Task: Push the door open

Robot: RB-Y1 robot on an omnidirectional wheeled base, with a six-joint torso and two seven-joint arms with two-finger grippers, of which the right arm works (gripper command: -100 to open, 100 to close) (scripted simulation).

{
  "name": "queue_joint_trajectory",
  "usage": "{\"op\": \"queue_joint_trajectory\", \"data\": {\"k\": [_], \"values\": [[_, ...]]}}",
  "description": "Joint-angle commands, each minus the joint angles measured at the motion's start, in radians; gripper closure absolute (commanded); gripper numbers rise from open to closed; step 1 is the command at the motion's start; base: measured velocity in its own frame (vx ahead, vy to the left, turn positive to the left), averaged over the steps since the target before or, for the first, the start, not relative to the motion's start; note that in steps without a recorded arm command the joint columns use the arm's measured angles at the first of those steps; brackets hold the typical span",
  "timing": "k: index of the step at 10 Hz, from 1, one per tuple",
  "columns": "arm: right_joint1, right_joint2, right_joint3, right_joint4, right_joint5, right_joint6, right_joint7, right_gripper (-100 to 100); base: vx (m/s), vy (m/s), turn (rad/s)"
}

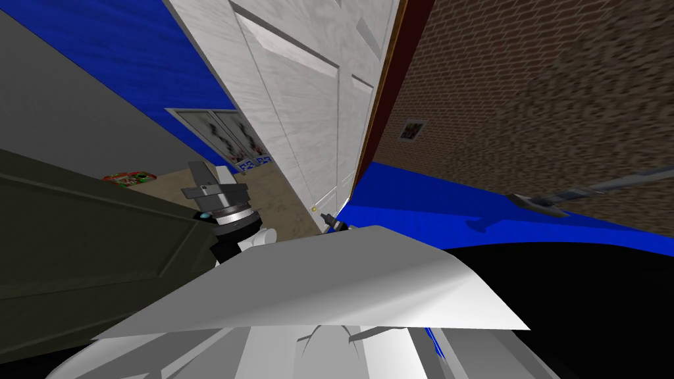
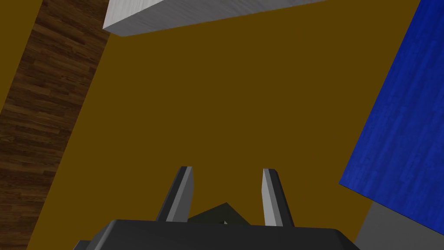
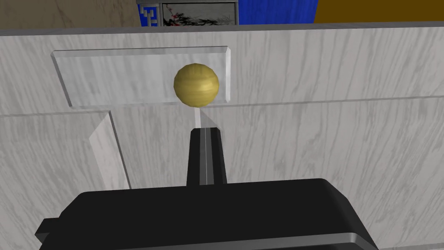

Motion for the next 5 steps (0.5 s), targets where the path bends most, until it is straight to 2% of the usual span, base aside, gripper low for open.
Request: {"op": "queue_joint_trajectory", "data": {"k": [1,2,4,5], "values": [[0.0,0.0,0.0,0.0,0.0,0.0,0.0,100,0.0,0.0,0.0],[0.0,0.006,-0.027,0.002,-0.007,0.011,0.009,-100,-0.106,-0.032,-0.161],[0.0,0.011,-0.051,0.004,-0.013,0.021,0.016,-100,-0.228,-0.021,-0.112],[0.001,0.007,-0.042,-0.001,-0.01,0.018,0.012,-100,-0.097,-0.003,-0.023]]}}
